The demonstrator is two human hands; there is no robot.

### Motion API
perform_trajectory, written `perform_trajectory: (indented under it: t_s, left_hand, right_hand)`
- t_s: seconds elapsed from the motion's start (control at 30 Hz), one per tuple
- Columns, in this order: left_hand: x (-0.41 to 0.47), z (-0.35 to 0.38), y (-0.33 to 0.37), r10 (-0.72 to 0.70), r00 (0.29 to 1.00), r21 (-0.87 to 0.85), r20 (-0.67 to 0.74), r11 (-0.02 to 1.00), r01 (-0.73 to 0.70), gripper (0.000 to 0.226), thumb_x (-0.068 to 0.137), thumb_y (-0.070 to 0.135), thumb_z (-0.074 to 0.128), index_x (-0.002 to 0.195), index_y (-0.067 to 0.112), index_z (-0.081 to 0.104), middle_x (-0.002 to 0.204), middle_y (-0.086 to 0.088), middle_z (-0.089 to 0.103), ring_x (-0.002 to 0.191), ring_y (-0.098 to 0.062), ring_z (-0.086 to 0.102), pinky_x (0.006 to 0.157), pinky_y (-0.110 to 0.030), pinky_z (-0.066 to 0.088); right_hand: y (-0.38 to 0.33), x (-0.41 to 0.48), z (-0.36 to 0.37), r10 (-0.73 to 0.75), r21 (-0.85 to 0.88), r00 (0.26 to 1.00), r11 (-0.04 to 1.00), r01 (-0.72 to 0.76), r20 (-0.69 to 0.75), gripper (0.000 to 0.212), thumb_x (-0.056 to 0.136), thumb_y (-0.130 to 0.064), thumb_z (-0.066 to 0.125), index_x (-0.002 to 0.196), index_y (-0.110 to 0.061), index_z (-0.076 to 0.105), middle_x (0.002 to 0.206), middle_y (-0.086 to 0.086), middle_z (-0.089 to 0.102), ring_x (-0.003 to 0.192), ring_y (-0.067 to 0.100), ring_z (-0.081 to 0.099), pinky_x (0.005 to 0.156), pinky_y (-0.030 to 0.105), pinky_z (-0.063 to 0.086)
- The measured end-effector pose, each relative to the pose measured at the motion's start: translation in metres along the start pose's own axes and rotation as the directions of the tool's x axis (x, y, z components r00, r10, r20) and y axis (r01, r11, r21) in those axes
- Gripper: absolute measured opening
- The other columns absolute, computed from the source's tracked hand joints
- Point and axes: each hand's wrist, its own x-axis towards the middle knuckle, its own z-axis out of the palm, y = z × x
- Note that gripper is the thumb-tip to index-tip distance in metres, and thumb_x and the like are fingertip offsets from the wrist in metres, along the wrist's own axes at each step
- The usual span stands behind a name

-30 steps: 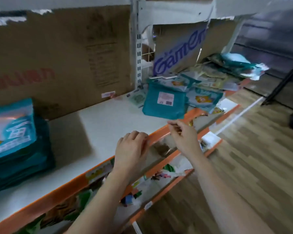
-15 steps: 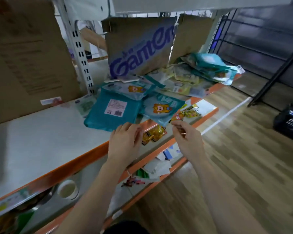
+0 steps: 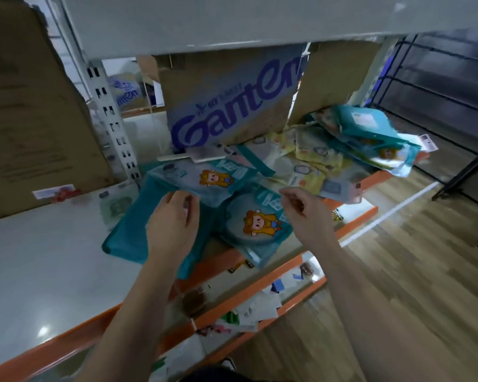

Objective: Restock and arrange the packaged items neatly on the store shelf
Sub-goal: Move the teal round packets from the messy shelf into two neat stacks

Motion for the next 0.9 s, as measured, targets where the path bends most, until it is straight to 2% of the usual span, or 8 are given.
perform_trajectory:
  t_s: [0.13, 0.3, 0.4, 0.5, 0.6, 0.67, 0.8, 0.9]
  left_hand:
    - [0.032, 0.005, -0.009, -0.270, 0.961, -0.013, 0.061, 0.963, 0.271, 0.036, 0.097, 0.043, 0.045, 0.092, 0.009, 0.055, 0.071, -0.002, 0.056, 0.064, -0.021, 0.053, 0.054, -0.032, 0.034]
    - [0.054, 0.020, 0.000, -0.506, 0.854, -0.307, 0.122, 0.799, 0.517, 0.037, 0.086, 0.043, 0.068, 0.097, 0.010, 0.055, 0.082, -0.007, 0.063, 0.054, -0.013, 0.061, 0.040, -0.018, 0.044]
    - [0.062, 0.027, 0.000, -0.552, 0.830, -0.252, 0.078, 0.795, 0.553, 0.041, 0.078, 0.037, 0.078, 0.099, 0.012, 0.055, 0.089, -0.002, 0.063, 0.068, -0.015, 0.061, 0.052, -0.022, 0.051]
    - [0.066, 0.031, -0.003, -0.646, 0.761, -0.390, 0.061, 0.687, 0.614, 0.041, 0.073, 0.025, 0.084, 0.101, 0.019, 0.055, 0.101, -0.004, 0.065, 0.093, -0.022, 0.062, 0.082, -0.040, 0.056]
    - [0.064, 0.033, 0.001, -0.726, 0.683, -0.553, 0.079, 0.538, 0.636, 0.043, 0.077, 0.016, 0.080, 0.114, 0.015, 0.059, 0.100, -0.002, 0.065, 0.089, -0.023, 0.064, 0.077, -0.050, 0.058]
    - [0.061, 0.036, 0.002, -0.737, 0.673, -0.516, 0.063, 0.553, 0.654, 0.045, 0.078, 0.018, 0.078, 0.119, 0.014, 0.061, 0.106, -0.007, 0.065, 0.093, -0.027, 0.064, 0.072, -0.047, 0.060]
    - [0.055, 0.044, 0.009, -0.726, 0.687, -0.379, 0.037, 0.626, 0.682, 0.005, 0.080, 0.017, 0.074, 0.080, 0.018, 0.069, 0.086, -0.013, 0.069, 0.079, -0.031, 0.066, 0.056, -0.033, 0.054]
    - [0.058, 0.046, 0.012, -0.757, 0.654, -0.348, 0.008, 0.611, 0.711, 0.014, 0.085, 0.020, 0.069, 0.072, 0.017, 0.066, 0.076, -0.010, 0.066, 0.078, -0.032, 0.066, 0.057, -0.035, 0.053]
  right_hand:
    - [0.007, 0.032, 0.012, -0.015, 0.046, 1.000, 0.999, 0.014, 0.025, 0.020, 0.096, -0.015, 0.056, 0.112, -0.014, 0.068, 0.096, -0.010, 0.063, 0.080, -0.016, 0.053, 0.070, -0.002, 0.037]
    - [0.024, 0.056, 0.022, -0.036, 0.063, 0.994, 0.998, 0.030, 0.102, 0.021, 0.096, -0.014, 0.057, 0.114, -0.011, 0.068, 0.099, -0.005, 0.067, 0.077, -0.005, 0.057, 0.066, 0.001, 0.039]
    - [0.035, 0.068, 0.023, -0.043, 0.110, 0.990, 0.994, 0.028, 0.133, 0.019, 0.095, -0.015, 0.059, 0.110, -0.011, 0.069, 0.097, -0.003, 0.068, 0.084, 0.003, 0.061, 0.070, 0.002, 0.041]
    - [0.047, 0.078, 0.022, -0.068, 0.142, 0.981, 0.989, 0.041, 0.184, 0.016, 0.094, -0.017, 0.060, 0.107, -0.013, 0.070, 0.093, -0.006, 0.067, 0.080, -0.007, 0.059, 0.069, 0.001, 0.040]
    - [0.057, 0.086, 0.021, -0.107, 0.176, 0.964, 0.982, 0.065, 0.242, 0.014, 0.094, -0.016, 0.060, 0.105, -0.017, 0.069, 0.092, -0.012, 0.066, 0.082, -0.018, 0.056, 0.068, -0.001, 0.038]
    - [0.063, 0.090, 0.020, -0.131, 0.185, 0.952, 0.979, 0.081, 0.277, 0.015, 0.095, -0.016, 0.060, 0.106, -0.019, 0.069, 0.091, -0.021, 0.062, 0.083, -0.022, 0.054, 0.068, -0.002, 0.038]
    - [0.077, 0.097, 0.019, -0.170, 0.182, 0.922, 0.977, 0.112, 0.349, 0.016, 0.095, -0.018, 0.059, 0.108, -0.017, 0.069, 0.092, -0.014, 0.064, 0.084, -0.022, 0.053, 0.070, -0.002, 0.037]
    - [0.088, 0.100, 0.016, -0.188, 0.186, 0.893, 0.975, 0.120, 0.409, 0.016, 0.095, -0.019, 0.058, 0.108, -0.019, 0.068, 0.092, -0.014, 0.063, 0.084, -0.013, 0.056, 0.070, -0.002, 0.038]
